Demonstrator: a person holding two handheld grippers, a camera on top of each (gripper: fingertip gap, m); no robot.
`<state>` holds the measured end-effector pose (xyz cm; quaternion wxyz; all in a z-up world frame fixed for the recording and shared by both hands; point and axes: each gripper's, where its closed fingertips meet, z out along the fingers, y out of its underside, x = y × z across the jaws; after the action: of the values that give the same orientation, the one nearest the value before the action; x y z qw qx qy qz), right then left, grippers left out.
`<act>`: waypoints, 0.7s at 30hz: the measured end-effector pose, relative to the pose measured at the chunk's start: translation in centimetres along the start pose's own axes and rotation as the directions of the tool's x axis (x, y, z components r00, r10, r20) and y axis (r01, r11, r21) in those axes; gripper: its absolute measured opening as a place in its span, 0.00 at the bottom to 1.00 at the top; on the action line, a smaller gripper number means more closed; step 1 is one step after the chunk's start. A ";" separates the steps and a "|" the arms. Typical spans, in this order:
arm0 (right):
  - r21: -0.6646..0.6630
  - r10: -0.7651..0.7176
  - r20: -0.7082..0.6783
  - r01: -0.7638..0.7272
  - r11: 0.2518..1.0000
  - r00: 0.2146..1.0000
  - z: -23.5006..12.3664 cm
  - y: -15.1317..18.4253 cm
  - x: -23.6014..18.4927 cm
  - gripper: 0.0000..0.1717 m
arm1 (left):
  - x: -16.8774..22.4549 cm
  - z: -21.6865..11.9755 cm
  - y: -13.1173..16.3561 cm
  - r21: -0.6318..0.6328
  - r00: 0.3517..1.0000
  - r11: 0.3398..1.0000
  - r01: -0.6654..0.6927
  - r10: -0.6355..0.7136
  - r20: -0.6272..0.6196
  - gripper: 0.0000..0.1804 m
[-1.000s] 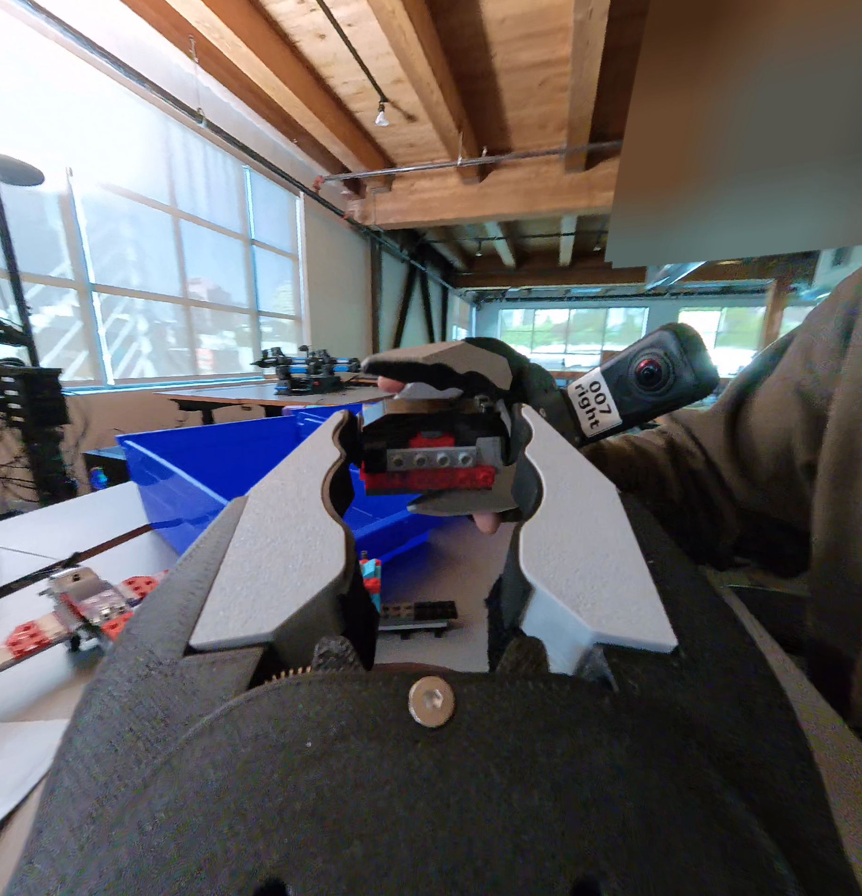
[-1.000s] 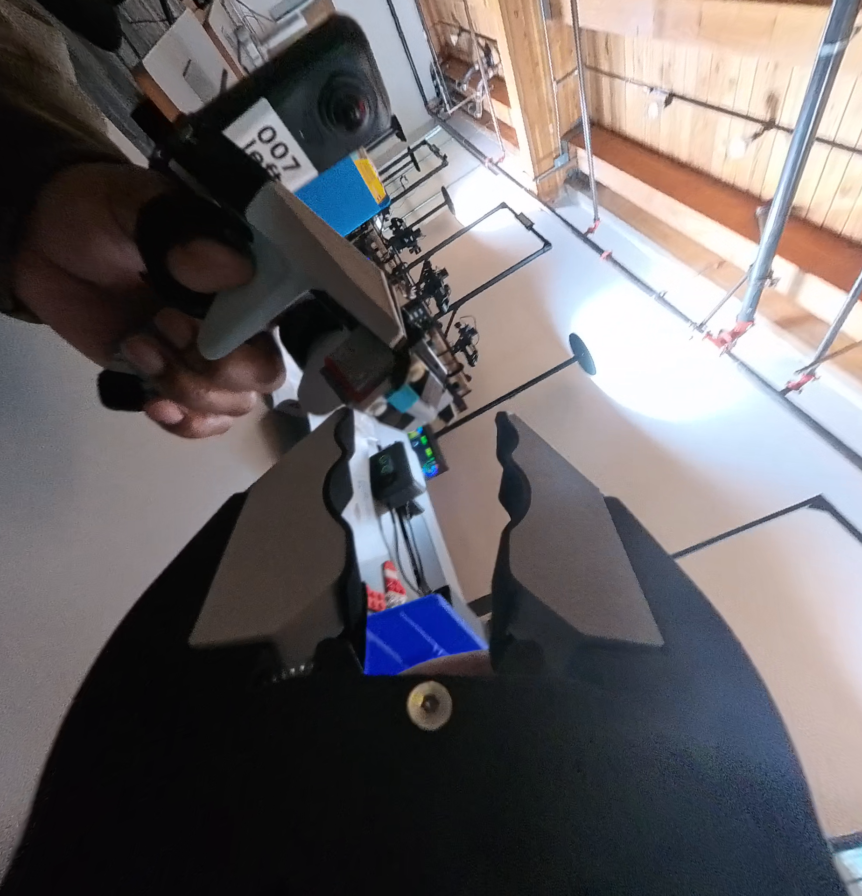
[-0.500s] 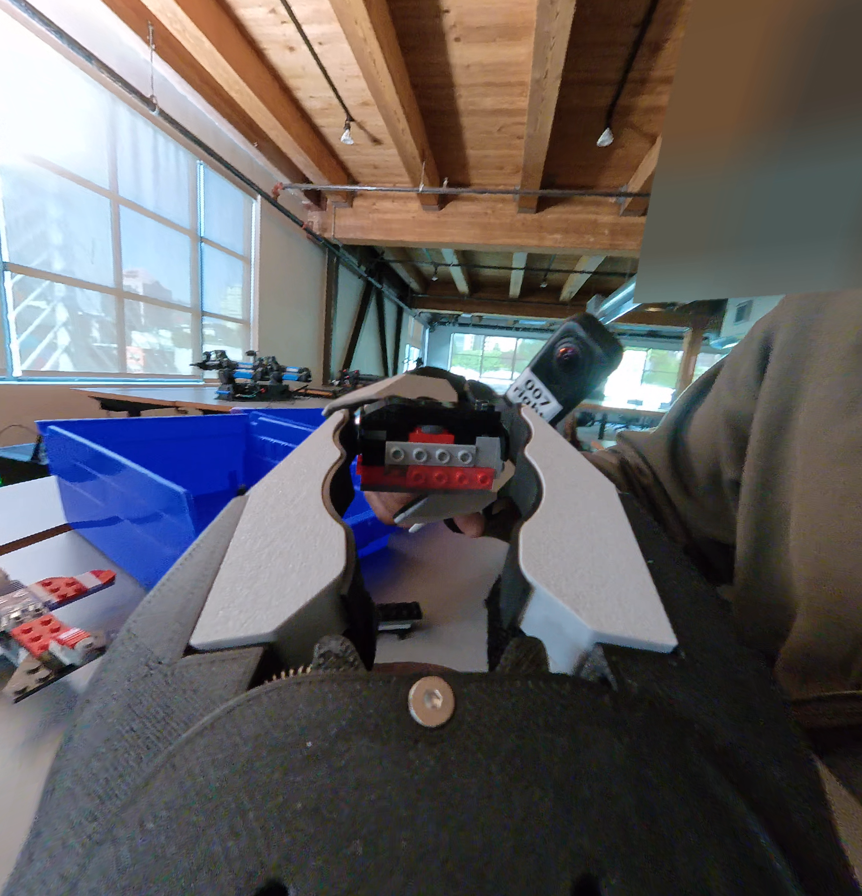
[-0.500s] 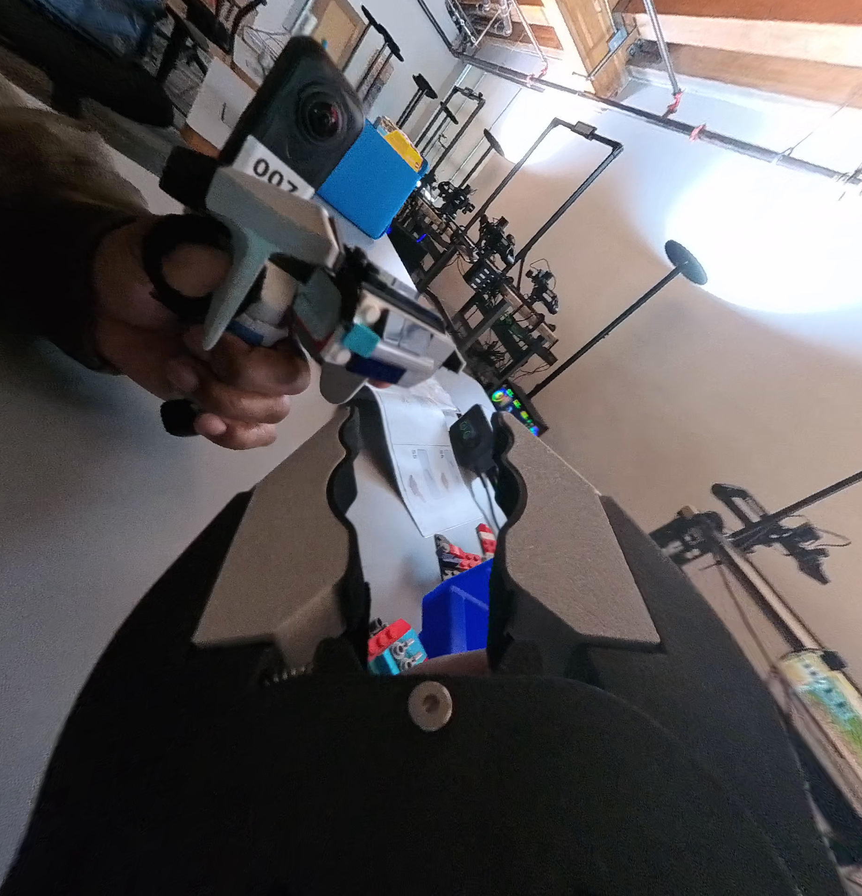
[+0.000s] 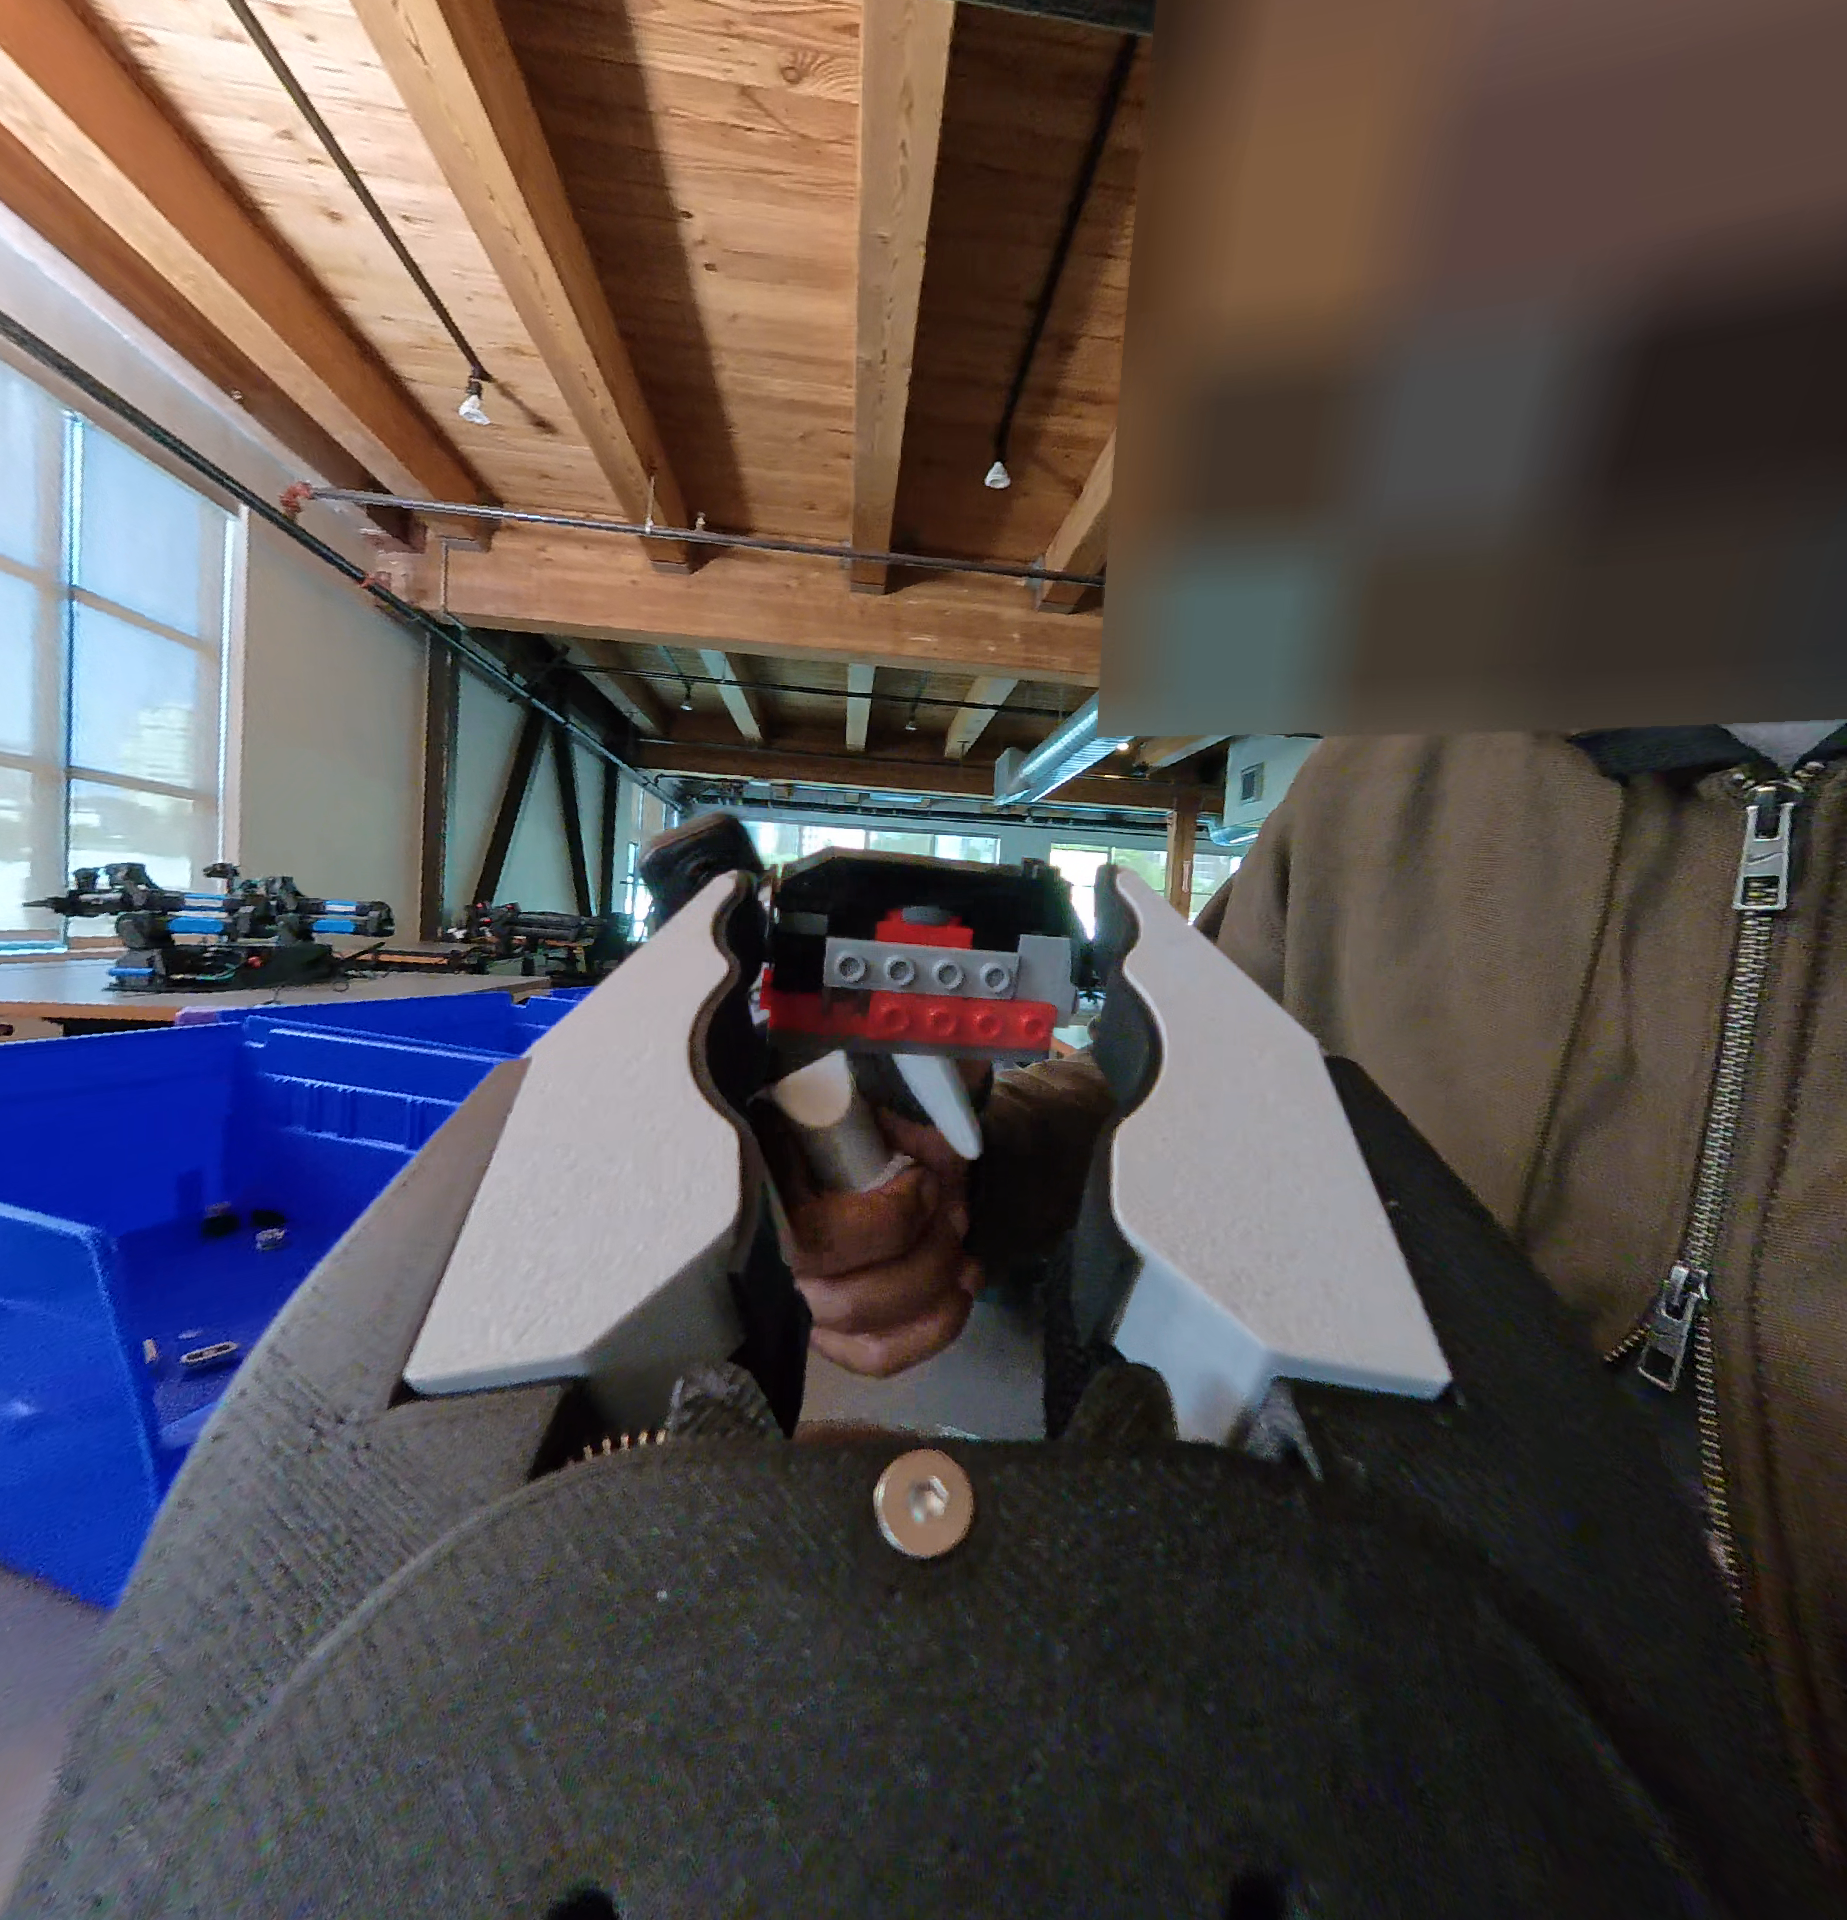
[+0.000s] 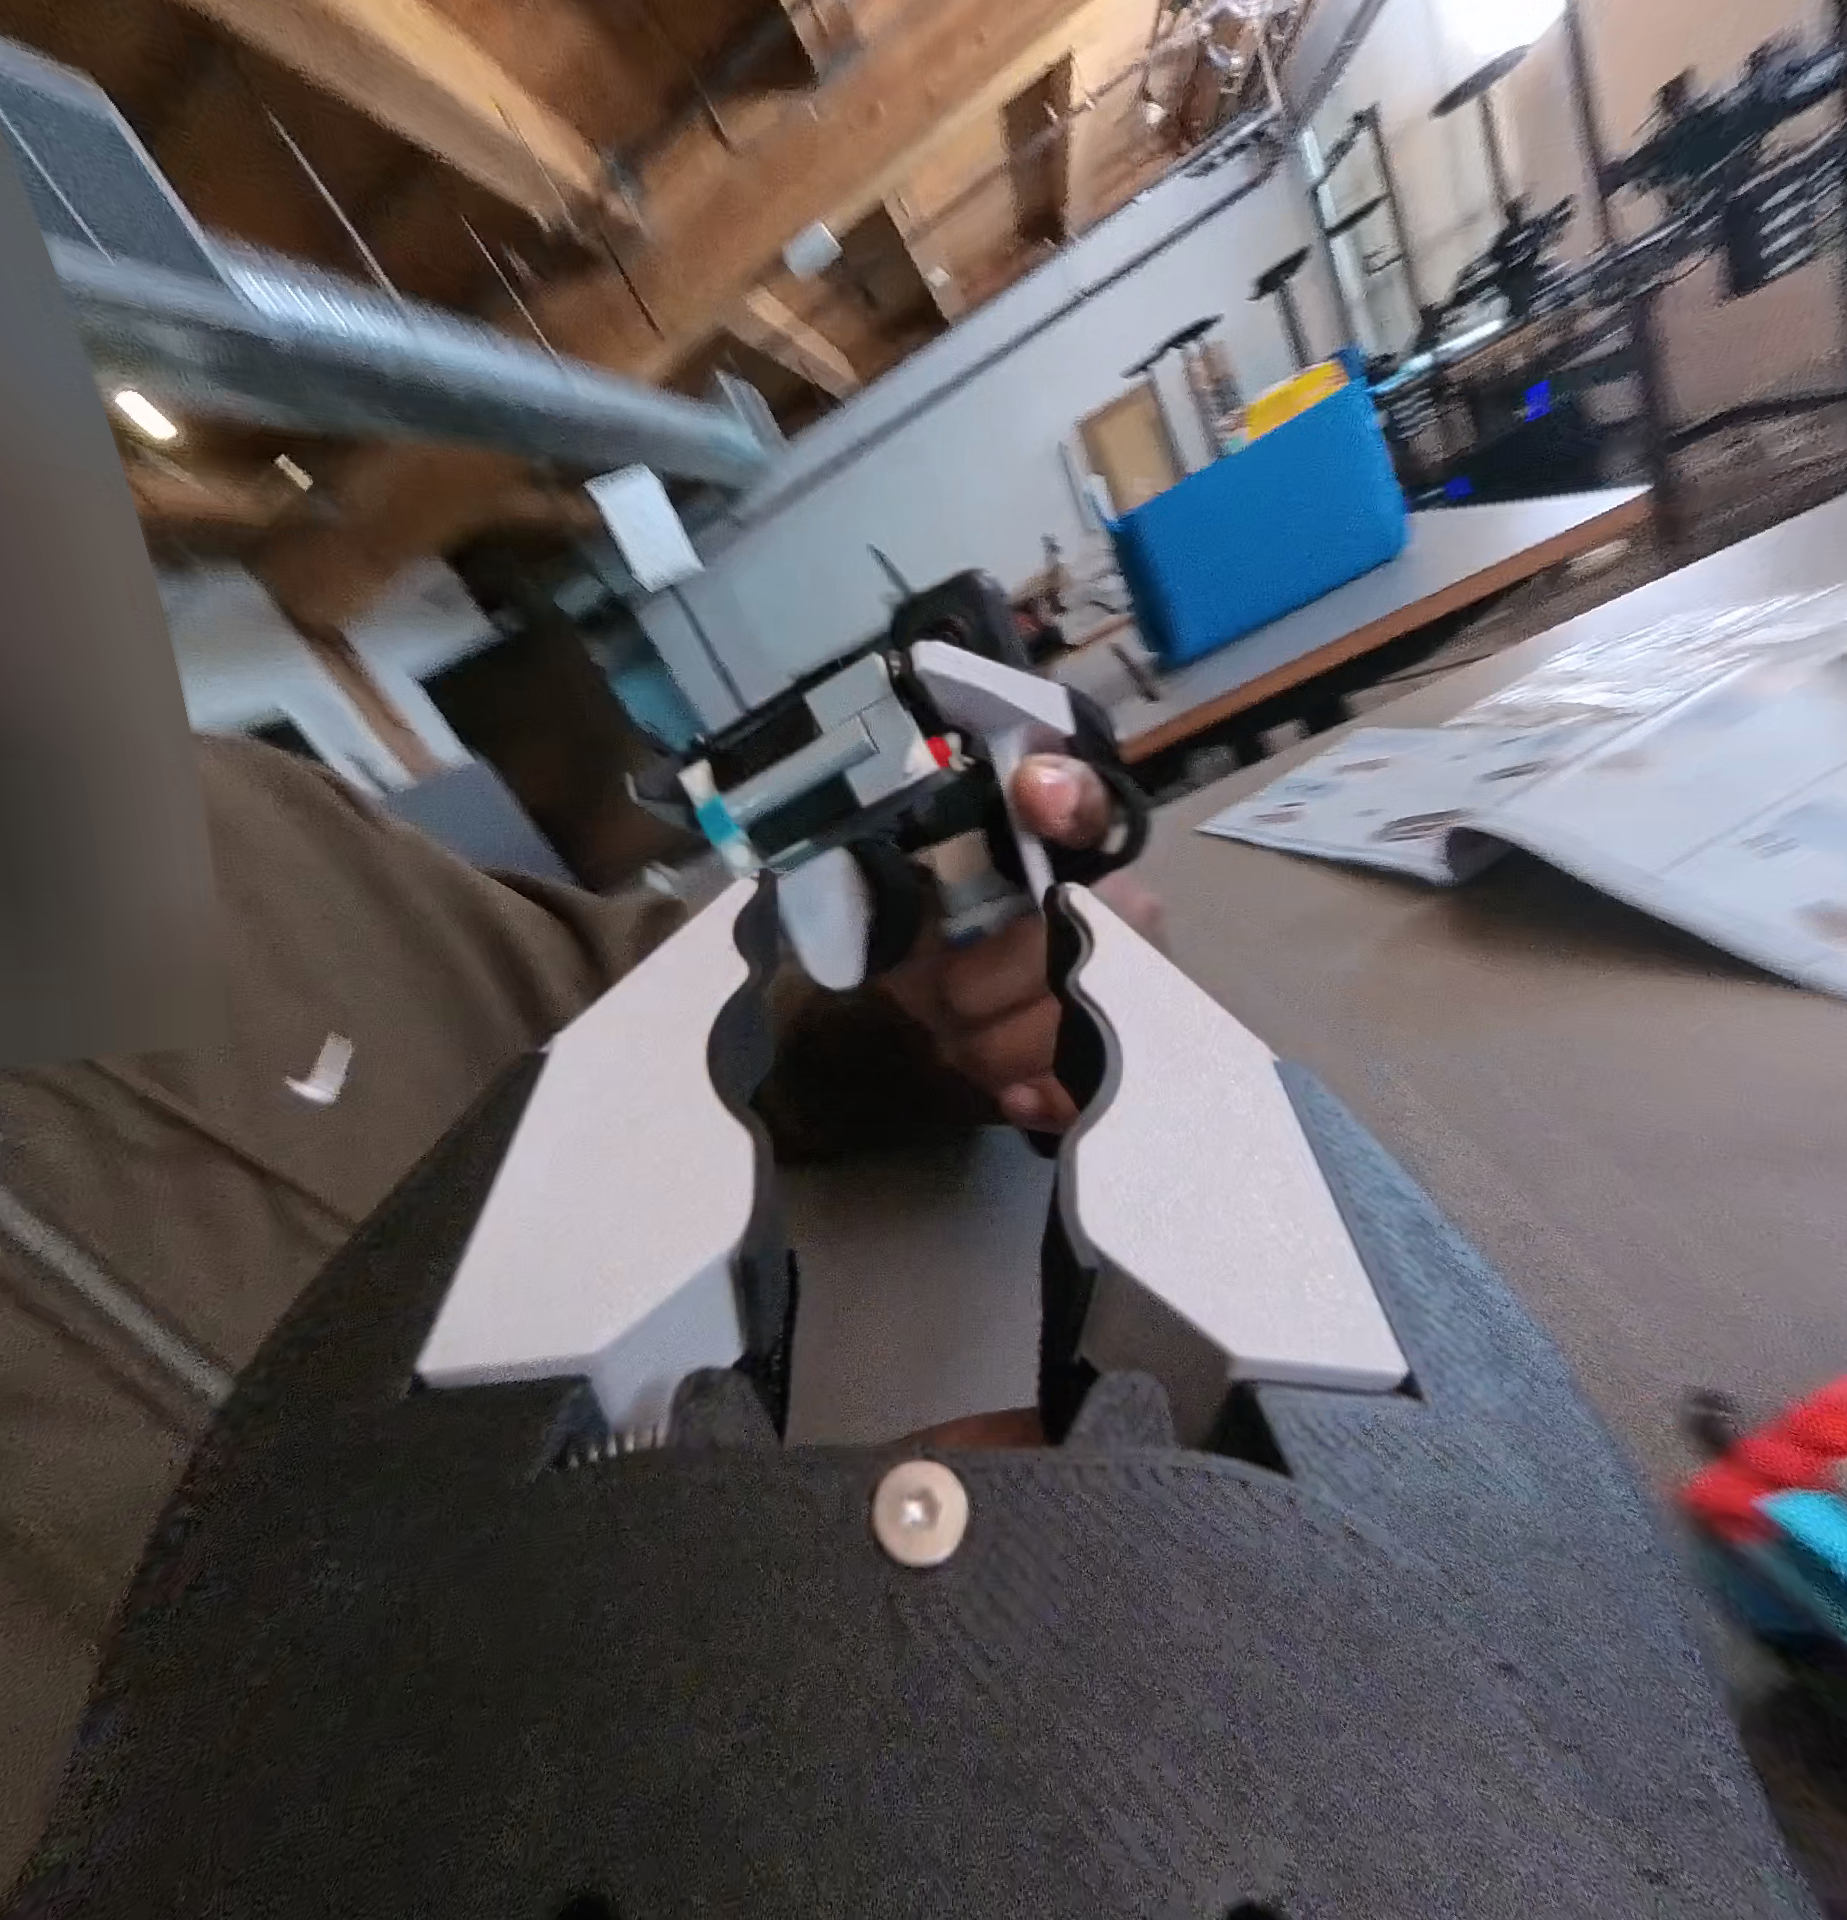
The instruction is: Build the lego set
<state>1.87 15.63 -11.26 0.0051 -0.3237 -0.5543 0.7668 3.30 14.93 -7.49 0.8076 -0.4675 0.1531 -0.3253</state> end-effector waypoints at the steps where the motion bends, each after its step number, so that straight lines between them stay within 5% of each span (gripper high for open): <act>1: 0.026 0.079 0.048 -0.080 0.996 0.996 0.2 0.0 -0.5 0.31 | 0.1 0.1 0.0 0.001 1.000 1.000 -0.001 0.001 -0.004 0.36; 9: 0.080 0.383 0.305 -0.424 0.902 0.872 1.2 0.2 -2.4 0.32 | 0.9 0.5 0.4 0.010 0.998 0.999 0.037 -0.036 -0.052 0.36; 21: 0.095 0.412 0.411 -0.487 0.868 0.814 1.3 0.2 -3.1 0.26 | 2.0 1.1 1.5 -0.008 0.988 0.995 0.095 -0.096 -0.123 0.36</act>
<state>3.73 13.37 -9.69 -0.2518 -0.2903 -0.3740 0.8441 5.98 14.79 -8.07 0.7796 -0.4542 0.1803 -0.3916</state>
